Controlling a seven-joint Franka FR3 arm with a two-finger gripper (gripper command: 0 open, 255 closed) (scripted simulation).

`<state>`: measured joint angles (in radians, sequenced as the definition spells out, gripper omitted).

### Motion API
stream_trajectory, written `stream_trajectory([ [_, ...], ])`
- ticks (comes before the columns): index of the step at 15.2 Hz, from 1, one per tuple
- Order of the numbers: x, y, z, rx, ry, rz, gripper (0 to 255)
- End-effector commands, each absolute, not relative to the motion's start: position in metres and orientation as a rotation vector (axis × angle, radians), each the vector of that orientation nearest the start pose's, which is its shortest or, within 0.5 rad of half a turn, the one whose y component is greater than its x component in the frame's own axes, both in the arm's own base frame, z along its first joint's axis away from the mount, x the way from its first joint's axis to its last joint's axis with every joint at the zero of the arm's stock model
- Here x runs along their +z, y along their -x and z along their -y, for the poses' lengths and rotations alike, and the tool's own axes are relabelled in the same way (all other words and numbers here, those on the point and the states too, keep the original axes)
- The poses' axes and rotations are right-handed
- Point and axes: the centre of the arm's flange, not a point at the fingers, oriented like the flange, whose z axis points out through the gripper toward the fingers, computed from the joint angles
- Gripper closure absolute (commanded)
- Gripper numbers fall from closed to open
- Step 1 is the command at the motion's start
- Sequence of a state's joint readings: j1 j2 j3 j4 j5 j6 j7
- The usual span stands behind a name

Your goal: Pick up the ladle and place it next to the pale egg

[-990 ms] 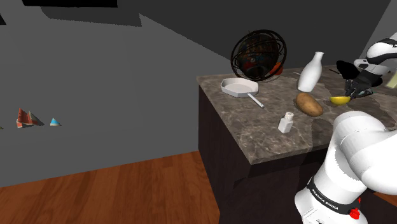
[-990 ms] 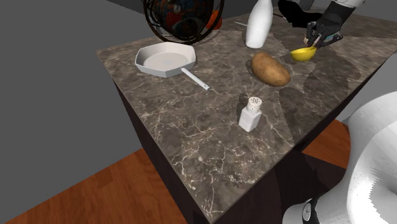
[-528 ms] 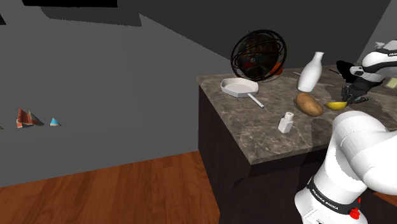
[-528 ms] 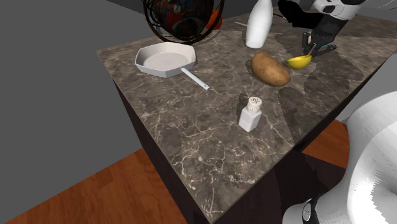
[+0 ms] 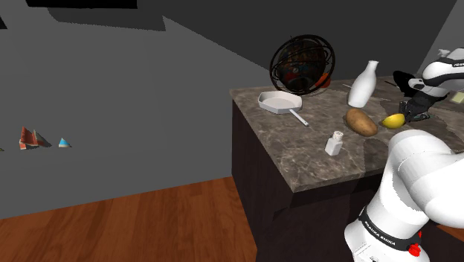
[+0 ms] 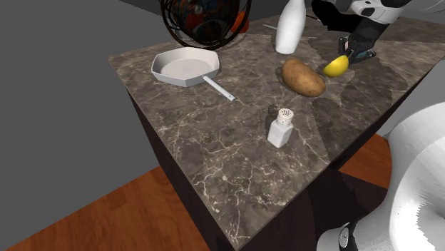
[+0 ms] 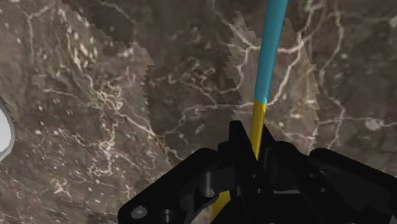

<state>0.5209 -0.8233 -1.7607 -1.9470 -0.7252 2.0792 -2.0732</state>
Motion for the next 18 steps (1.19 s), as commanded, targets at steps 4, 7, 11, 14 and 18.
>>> stream_trajectory([
  [4, 0.344, -0.087, 0.595, -0.26, 2.746, 1.71, 0],
  [7, 0.356, -0.085, 0.594, -0.26, 2.746, 1.71, 0],
  [11, 0.392, -0.078, 0.594, -0.26, 2.746, 1.71, 0],
  [14, 0.392, -0.078, 0.594, -0.26, 2.746, 1.71, 0],
  [18, 0.392, -0.078, 0.594, -0.26, 2.746, 1.71, 0],
])
